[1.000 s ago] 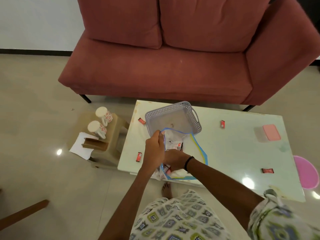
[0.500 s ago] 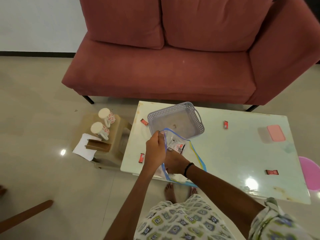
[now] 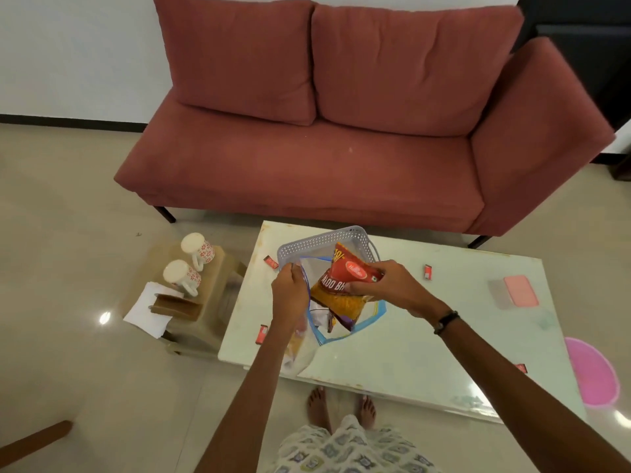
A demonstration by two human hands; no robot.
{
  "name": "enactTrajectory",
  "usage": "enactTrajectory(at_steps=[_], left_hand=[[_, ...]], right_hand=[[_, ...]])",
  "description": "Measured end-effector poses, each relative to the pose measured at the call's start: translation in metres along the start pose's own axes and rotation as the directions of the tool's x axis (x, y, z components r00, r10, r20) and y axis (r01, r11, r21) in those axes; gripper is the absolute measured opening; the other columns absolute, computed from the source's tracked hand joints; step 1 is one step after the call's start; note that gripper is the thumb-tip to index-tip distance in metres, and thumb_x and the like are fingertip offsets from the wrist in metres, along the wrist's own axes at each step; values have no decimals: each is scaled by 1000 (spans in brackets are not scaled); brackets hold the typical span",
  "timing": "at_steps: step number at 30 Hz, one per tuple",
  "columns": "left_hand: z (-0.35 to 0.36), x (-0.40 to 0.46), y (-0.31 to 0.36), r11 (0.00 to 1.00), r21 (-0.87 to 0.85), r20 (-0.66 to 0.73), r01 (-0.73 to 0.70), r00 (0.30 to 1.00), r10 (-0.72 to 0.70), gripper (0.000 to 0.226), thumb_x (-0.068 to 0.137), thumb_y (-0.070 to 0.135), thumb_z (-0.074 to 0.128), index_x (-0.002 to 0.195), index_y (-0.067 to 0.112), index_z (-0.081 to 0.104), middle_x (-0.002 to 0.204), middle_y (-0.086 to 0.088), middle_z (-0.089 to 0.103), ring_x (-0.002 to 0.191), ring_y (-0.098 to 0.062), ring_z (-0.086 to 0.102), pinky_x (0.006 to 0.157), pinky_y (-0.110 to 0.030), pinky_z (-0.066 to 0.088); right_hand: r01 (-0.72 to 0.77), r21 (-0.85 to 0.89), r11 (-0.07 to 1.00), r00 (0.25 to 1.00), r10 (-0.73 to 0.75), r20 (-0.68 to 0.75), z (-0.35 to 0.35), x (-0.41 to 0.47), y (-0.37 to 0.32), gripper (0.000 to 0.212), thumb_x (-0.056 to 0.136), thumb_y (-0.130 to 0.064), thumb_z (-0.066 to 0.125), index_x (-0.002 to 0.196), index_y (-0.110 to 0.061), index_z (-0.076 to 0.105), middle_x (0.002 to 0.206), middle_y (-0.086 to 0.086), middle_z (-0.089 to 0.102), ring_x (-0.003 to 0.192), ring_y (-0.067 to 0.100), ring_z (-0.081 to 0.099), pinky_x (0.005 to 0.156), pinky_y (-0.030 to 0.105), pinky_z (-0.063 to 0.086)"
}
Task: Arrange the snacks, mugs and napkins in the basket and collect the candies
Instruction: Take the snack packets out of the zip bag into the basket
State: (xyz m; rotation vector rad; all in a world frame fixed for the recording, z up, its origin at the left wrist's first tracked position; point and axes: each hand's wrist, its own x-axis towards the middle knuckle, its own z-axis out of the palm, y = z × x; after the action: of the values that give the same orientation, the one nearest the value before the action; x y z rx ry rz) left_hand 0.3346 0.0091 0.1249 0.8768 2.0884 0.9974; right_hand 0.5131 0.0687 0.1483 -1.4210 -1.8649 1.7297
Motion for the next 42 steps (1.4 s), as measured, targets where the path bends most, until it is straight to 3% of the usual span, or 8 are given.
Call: enactTrajectory(at_steps=[7,11,15,22,27,30,36,42], left_hand=[[14,39,37,993,-90,-50,71,996,-76,37,101,19,25,99,-2,56,94,-13,58,77,-16,53,61,-17,43],[30,72,42,996,-67,-112,63,991,-70,41,101,18,25,101,-8,57,96,-17,58,89,-26,52,77,-29,37],[47,107,28,992,-100,-198,74,976,-92,36,101,20,28,84,0,53,84,-16,56,86,-33,55,85,-41,47],[99,163,-11,976,-204,-273,73,954,-128,31,101,20,29,89,4,53,89,-13,56,85,-26,51,76,-34,41],[136,195,-54,963,-261,-330,67,931,-154,35,101,23,30,100,0,56,97,-13,61,86,-24,57,71,-29,42],[142,205,-72,966,-254,-321,40,939,-123,34,101,25,30,102,3,56,93,-6,60,83,-21,57,67,-25,42],[145,202,-96,975,-221,-282,27,955,-90,36,101,30,30,105,7,57,90,-5,62,82,-21,59,68,-24,45],[146,198,-96,973,-228,-247,27,965,-85,28,100,28,31,100,14,55,84,7,60,71,7,60,55,0,43]], right_hand=[[17,287,958,990,24,-138,-39,24,-13,35,77,-26,75,109,-14,67,99,2,74,85,15,71,68,23,58],[146,405,902,948,-11,-319,-73,52,-31,25,75,-16,76,98,-8,71,87,6,73,78,18,70,76,33,60],[251,468,847,863,23,-504,-112,94,-30,19,76,-12,76,93,-10,69,76,-3,73,66,7,70,63,24,59],[2,347,938,790,211,-575,-109,211,97,24,68,-25,82,83,-9,72,72,4,67,68,16,61,75,42,57],[-196,189,962,769,270,-579,-56,284,179,26,63,-40,80,66,-20,63,59,-5,60,57,9,54,50,14,41],[-237,105,966,774,253,-581,-36,318,200,30,71,-38,73,58,-20,52,62,-2,56,56,11,47,50,25,33],[-281,5,960,750,223,-623,-18,364,225,22,81,-27,70,88,-7,66,84,16,69,79,31,63,65,25,35],[-400,-169,901,725,198,-660,-14,357,228,41,80,-41,63,106,-9,64,101,17,70,92,39,64,73,35,47]])
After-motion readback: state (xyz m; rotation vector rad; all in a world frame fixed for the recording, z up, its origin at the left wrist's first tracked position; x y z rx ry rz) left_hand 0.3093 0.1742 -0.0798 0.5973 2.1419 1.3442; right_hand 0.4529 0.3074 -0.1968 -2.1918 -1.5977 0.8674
